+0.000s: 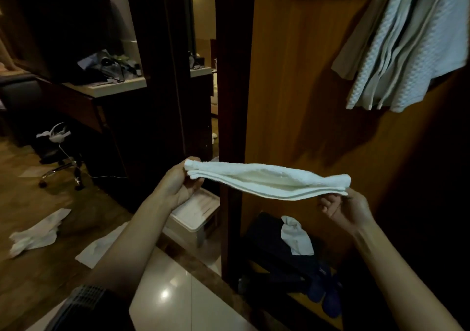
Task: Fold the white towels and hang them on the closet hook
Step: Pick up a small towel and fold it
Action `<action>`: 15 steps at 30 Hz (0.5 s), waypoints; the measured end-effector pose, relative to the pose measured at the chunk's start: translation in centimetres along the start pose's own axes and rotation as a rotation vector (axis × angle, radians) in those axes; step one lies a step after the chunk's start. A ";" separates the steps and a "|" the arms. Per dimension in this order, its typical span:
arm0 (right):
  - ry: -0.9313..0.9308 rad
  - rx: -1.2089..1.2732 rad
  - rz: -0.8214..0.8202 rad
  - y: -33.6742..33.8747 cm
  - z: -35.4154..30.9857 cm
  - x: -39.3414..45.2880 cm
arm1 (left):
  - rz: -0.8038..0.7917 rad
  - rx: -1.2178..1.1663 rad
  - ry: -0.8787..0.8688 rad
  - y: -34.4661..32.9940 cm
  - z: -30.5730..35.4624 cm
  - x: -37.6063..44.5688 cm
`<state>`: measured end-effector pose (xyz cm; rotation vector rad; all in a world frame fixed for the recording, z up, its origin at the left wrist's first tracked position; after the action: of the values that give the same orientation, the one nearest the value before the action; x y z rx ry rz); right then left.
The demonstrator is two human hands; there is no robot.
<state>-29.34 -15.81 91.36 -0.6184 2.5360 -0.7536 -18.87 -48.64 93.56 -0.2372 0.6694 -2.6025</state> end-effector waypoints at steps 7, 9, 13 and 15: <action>-0.268 -0.278 0.026 0.3 0.3 0.6 | 0.099 -0.042 0.014 0.6 0.0 -0.1; -0.321 -0.385 0.025 0.3 0.2 0.5 | -0.068 0.149 0.054 0.9 -0.2 -0.2; -0.168 -0.794 0.024 1.1 -2.1 0.5 | -0.343 0.513 -0.050 2.0 -0.1 0.3; -0.070 -0.940 0.067 1.0 -3.8 0.2 | -0.424 0.456 -0.065 2.5 -0.2 0.7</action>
<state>-31.72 -13.63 93.63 -0.7955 2.7232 0.5415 -18.63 -50.90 92.20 -0.3456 -0.0182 -3.0418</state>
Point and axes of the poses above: each hand's wrist, its own x-axis towards the middle knuckle, its own y-axis out of the back of the hand, z = x × y, the point moved 4 cm from there along x, towards the middle knuckle, and after that the axes turned 12 degrees about -y, right-handed, at the moved point
